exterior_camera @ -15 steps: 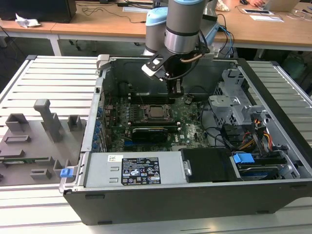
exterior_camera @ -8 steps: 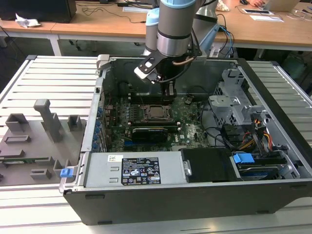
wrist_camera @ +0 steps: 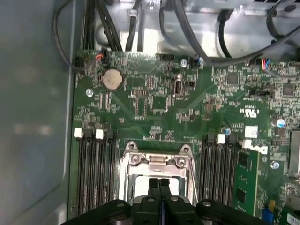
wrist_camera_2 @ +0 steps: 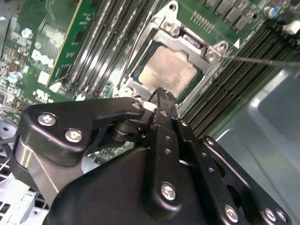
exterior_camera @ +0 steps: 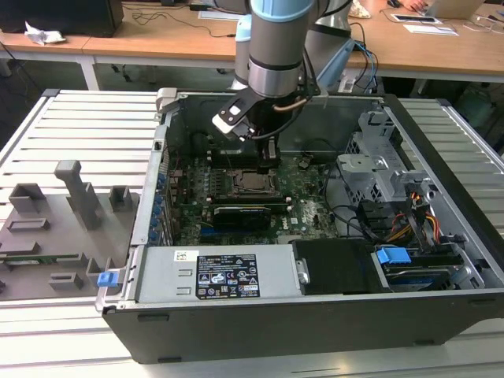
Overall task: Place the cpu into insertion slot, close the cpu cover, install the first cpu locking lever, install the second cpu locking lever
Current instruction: 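Close the cpu cover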
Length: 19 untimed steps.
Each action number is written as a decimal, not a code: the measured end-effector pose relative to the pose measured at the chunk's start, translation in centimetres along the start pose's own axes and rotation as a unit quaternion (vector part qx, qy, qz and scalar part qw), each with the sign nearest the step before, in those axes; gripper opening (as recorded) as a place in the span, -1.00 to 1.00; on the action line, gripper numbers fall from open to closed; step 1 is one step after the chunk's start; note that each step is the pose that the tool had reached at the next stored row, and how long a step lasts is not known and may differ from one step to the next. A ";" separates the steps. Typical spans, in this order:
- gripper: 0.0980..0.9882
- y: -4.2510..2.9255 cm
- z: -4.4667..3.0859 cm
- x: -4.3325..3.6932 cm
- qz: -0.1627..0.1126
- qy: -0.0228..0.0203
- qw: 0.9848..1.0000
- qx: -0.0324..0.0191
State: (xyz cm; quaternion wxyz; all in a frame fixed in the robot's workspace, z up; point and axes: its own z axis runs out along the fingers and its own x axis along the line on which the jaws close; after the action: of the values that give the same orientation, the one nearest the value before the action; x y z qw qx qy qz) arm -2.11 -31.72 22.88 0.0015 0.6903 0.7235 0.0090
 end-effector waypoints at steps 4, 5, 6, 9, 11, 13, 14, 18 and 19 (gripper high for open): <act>-0.98 -0.99 0.16 0.04 -0.001 0.000 1.000 0.000; -0.98 -1.21 0.19 0.06 -0.001 0.000 1.000 0.000; -0.98 -1.41 0.31 0.07 -0.001 0.000 1.000 0.000; -0.98 -1.70 0.73 0.07 -0.003 0.001 1.000 0.000; -0.98 -2.06 0.96 0.09 -0.004 0.001 1.000 0.000; -0.98 -2.48 1.20 0.10 -0.005 0.002 1.000 0.000; -0.98 -2.63 1.27 0.11 -0.006 0.003 1.000 0.000; -0.98 -3.15 2.01 0.13 -0.010 0.004 1.000 0.000; -0.98 -3.18 2.10 0.13 -0.010 0.004 1.000 0.000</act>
State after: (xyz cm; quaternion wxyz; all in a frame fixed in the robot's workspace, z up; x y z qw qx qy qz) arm -5.26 -31.71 20.74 -0.0008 0.6829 0.7304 0.0117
